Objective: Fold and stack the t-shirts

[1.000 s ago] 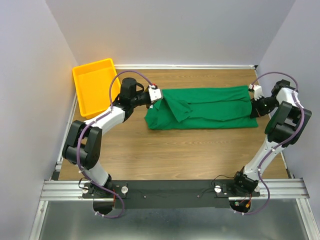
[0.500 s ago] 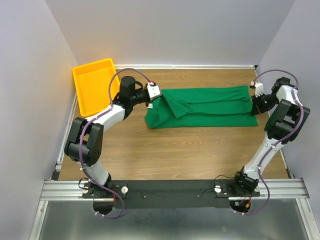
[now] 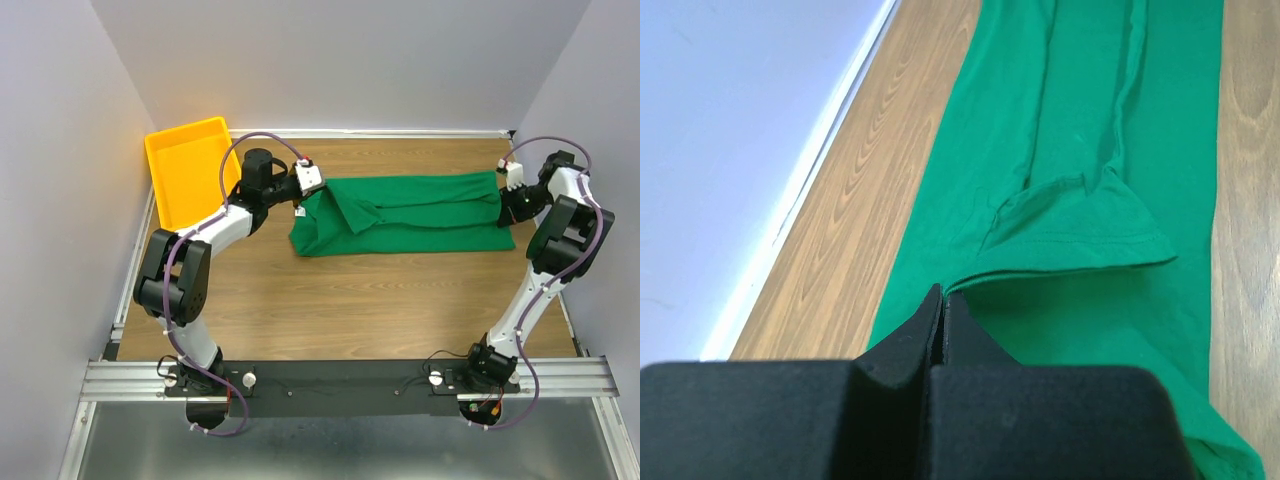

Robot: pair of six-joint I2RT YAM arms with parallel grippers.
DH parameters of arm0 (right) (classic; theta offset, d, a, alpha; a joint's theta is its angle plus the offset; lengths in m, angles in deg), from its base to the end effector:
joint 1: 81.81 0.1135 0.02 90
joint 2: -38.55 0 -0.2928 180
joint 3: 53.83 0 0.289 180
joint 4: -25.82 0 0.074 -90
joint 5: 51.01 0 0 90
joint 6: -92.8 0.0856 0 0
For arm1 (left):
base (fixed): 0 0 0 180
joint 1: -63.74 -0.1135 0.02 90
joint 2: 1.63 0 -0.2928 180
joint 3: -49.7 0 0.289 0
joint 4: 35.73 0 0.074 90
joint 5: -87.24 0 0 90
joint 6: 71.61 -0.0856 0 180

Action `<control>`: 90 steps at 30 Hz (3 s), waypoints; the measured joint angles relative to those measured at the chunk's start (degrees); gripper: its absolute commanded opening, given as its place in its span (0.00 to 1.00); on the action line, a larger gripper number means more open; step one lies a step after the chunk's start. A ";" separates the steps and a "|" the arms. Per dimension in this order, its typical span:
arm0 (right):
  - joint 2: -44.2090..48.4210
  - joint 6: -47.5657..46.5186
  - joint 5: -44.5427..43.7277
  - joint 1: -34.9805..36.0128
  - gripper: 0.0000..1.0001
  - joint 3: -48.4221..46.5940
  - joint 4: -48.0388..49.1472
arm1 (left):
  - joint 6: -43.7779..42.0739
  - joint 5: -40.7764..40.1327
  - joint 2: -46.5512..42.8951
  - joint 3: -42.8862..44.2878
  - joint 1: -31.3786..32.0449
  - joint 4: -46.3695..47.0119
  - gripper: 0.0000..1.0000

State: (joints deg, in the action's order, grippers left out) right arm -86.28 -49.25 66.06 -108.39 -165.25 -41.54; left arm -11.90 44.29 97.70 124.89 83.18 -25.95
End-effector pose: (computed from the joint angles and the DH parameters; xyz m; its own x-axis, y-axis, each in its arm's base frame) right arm 0.4578 -0.1855 0.1385 -0.8056 -0.3821 -0.4528 -0.4912 0.8581 0.1498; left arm 0.4123 -0.2120 0.2514 0.2497 0.2763 -0.9281 0.8911 0.3094 0.3319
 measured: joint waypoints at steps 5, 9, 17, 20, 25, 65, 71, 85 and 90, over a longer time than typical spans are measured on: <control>-0.70 0.42 -0.04 0.37 0.06 -1.01 -0.02 | 0.02 0.00 0.24 0.00 -0.33 0.04 0.00; -1.84 1.05 -0.09 0.39 0.14 -1.79 0.04 | 0.13 0.00 0.70 0.11 -0.42 0.04 0.00; -2.47 6.80 -0.85 0.68 0.37 -3.69 1.84 | 0.39 -0.04 2.05 1.01 -0.63 0.04 0.00; -2.34 13.35 -2.03 0.79 0.37 -3.74 6.25 | 0.63 -0.07 2.05 1.09 -0.63 0.07 0.00; 0.24 25.20 -3.56 0.96 0.38 -1.75 13.53 | 1.07 -0.09 2.32 1.60 -0.63 0.02 0.00; 16.31 16.76 16.28 23.39 0.51 13.57 11.15 | 6.82 -3.69 13.51 15.34 3.26 0.48 0.00; 16.94 17.49 16.31 23.39 0.51 13.86 11.17 | 8.37 -4.59 15.28 17.18 4.59 0.90 0.00; 18.16 17.53 16.31 23.52 0.52 15.82 11.13 | 13.68 -8.31 19.02 21.73 4.96 0.81 0.00; 19.39 17.53 16.31 23.54 0.52 16.28 11.15 | 15.15 -9.22 20.72 23.37 4.96 0.04 0.00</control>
State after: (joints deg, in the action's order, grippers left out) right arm -66.90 -31.72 82.37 -84.85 -148.96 -30.39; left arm 3.25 35.06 118.42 148.25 88.14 -25.91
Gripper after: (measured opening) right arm 0.515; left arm 0.008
